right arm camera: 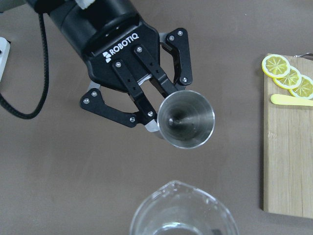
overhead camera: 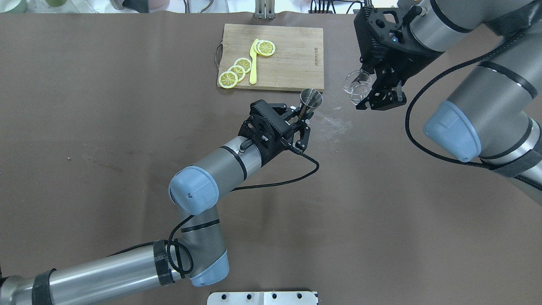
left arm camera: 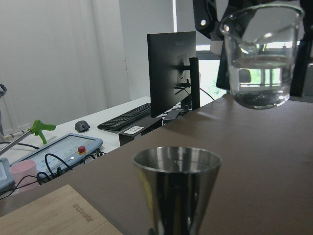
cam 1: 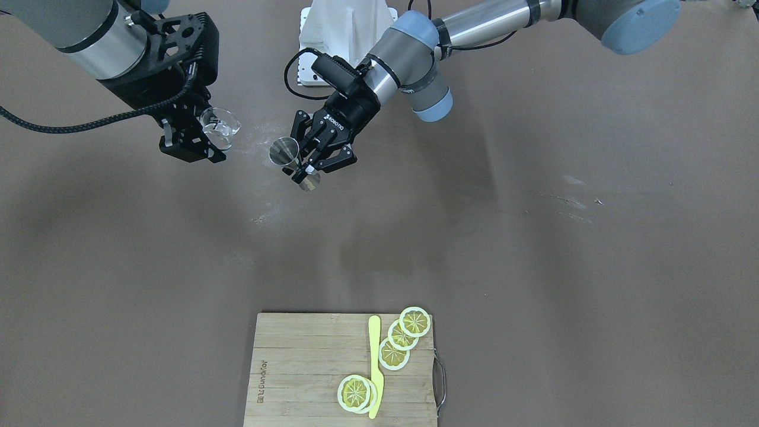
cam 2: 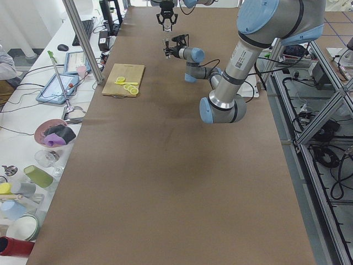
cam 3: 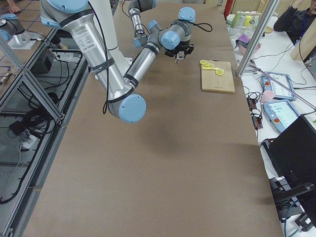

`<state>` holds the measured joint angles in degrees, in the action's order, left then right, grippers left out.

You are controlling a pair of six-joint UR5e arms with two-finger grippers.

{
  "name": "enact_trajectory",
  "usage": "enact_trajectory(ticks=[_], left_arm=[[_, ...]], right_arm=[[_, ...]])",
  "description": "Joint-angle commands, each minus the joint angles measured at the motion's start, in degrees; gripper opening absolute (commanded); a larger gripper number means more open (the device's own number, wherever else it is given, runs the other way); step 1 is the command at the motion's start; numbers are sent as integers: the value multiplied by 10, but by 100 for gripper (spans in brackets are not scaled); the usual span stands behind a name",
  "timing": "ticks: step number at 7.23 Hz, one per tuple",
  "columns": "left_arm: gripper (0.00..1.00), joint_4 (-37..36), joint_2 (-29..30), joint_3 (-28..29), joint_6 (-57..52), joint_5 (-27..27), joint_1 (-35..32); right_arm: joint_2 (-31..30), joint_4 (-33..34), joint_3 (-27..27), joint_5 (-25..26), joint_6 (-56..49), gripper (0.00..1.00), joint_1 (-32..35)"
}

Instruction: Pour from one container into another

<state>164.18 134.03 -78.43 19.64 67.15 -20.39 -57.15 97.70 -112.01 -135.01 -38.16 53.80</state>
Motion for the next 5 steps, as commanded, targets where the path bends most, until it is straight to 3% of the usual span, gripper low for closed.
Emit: enact_trajectory(ticks=[1, 5], left_arm=[[0, 0, 0, -2, 0, 0, 0], [0, 0, 0, -4, -2, -1, 0]], right_arm=[[44, 36, 32, 1, -4, 0, -1], [98, 144, 35, 61, -30, 0, -2]])
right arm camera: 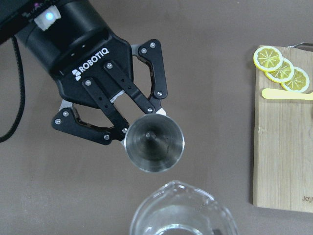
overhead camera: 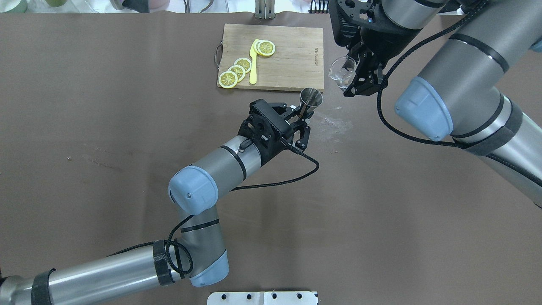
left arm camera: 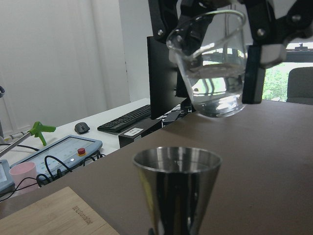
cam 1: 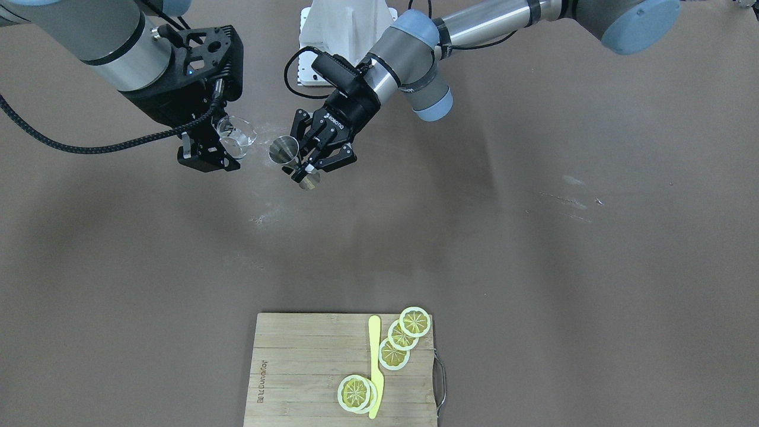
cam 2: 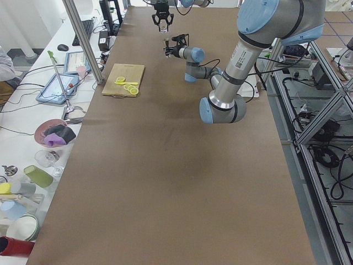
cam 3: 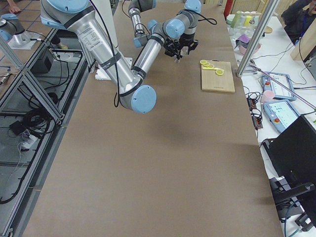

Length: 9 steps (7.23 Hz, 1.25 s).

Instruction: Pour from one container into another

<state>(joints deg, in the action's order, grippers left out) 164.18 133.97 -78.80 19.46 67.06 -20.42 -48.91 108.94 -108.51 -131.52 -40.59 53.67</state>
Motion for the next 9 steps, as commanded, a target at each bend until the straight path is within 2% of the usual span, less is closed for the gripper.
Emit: enact_trajectory(ticks=[1, 9], left_arm=[[0, 0, 0, 0, 0, 0, 0], [0, 2, -2, -1, 0, 0, -1]], right_arm=[[26, 56, 1, 46, -16, 0, -8], [76, 156, 3, 108, -24, 0, -52]])
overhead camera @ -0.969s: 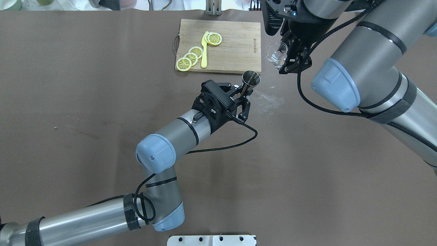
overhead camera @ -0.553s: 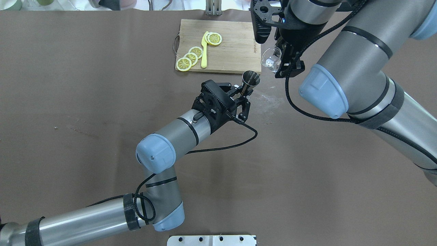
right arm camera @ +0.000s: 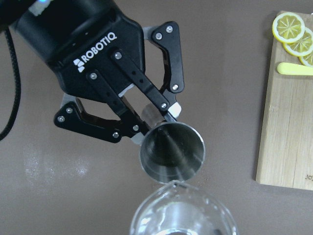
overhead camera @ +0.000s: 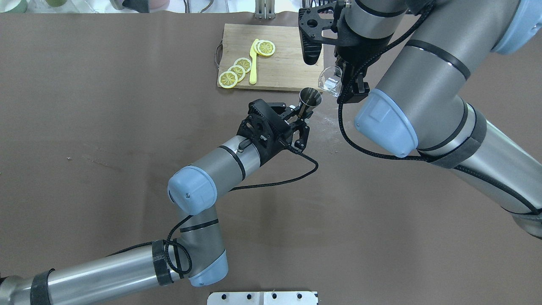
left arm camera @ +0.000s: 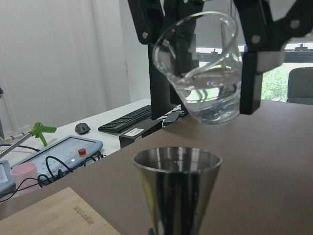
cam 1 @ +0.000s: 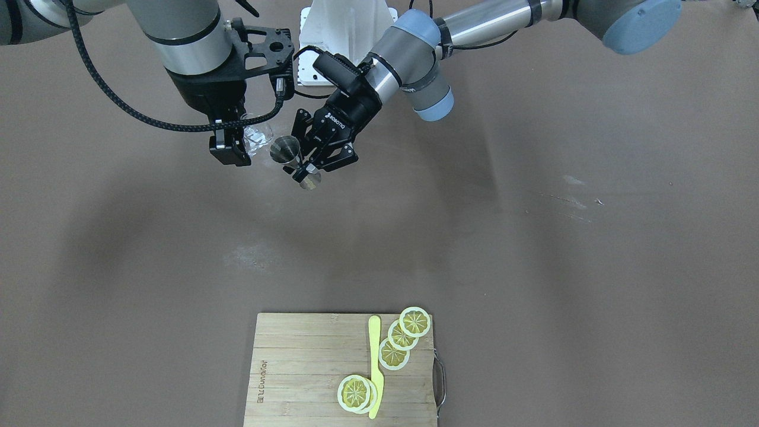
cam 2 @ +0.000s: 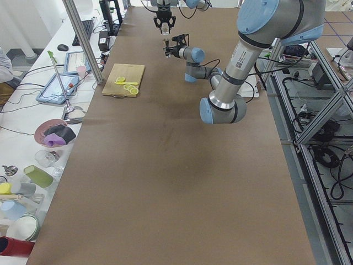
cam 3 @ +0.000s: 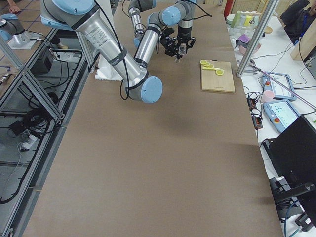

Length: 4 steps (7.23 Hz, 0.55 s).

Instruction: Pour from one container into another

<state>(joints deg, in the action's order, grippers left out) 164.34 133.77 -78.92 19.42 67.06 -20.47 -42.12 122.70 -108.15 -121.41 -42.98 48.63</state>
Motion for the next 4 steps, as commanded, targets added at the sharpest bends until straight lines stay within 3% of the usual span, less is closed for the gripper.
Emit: enact_trajectory(ticks=[1, 4], left_arm=[[0, 0, 0, 0, 0, 0, 0], [0, 1, 0, -2, 0, 0, 0]], right_arm=[[12, 30, 0, 11, -1, 0, -4], [29, 66, 1, 37, -9, 0, -18]])
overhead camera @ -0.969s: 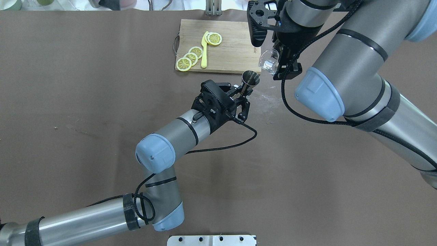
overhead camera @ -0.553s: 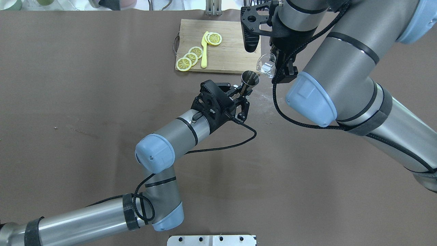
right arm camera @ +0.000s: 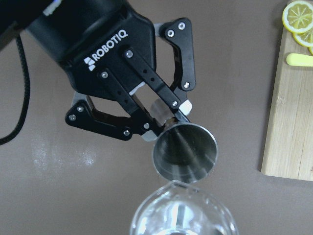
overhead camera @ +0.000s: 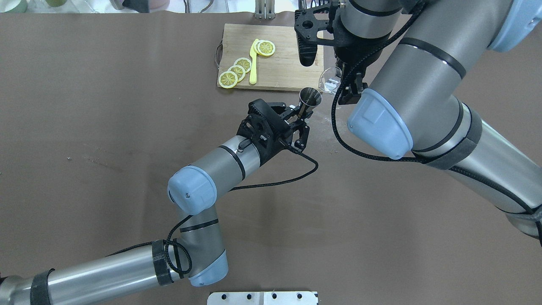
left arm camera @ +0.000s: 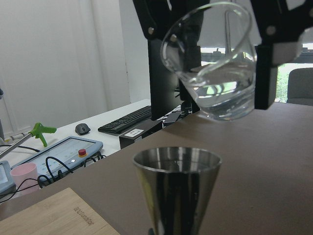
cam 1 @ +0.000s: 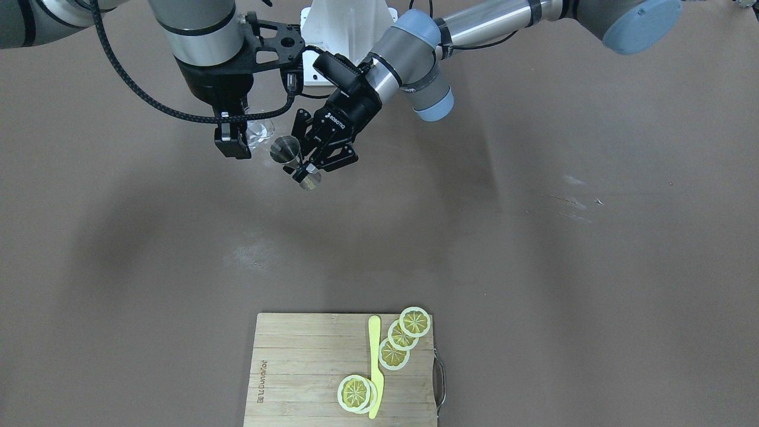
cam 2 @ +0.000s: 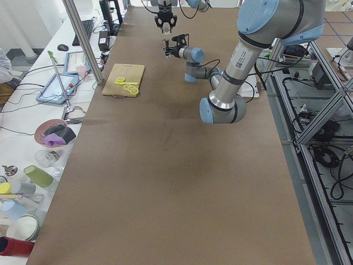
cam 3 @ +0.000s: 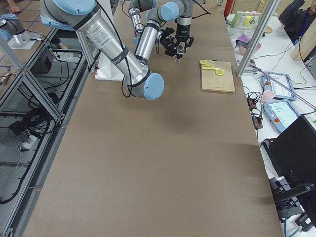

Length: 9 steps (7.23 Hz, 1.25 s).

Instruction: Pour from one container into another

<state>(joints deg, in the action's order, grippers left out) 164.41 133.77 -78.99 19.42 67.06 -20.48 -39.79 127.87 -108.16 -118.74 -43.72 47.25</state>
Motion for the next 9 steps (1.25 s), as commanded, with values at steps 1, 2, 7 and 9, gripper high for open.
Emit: enact_trajectory(ticks=[1, 2, 7, 9], left_arm=[[0, 0, 0, -1, 0, 0, 0], [0, 0, 0, -1, 0, 0, -1], [0, 1, -1, -4, 0, 0, -1], [0, 2, -1, -4, 0, 0, -2]], right_arm=[[7, 24, 3, 18, -1, 0, -5], [7, 27, 8, 24, -1, 0, -9], [36, 36, 47, 36, -1, 0, -12], [45, 44, 55, 44, 0, 0, -14]])
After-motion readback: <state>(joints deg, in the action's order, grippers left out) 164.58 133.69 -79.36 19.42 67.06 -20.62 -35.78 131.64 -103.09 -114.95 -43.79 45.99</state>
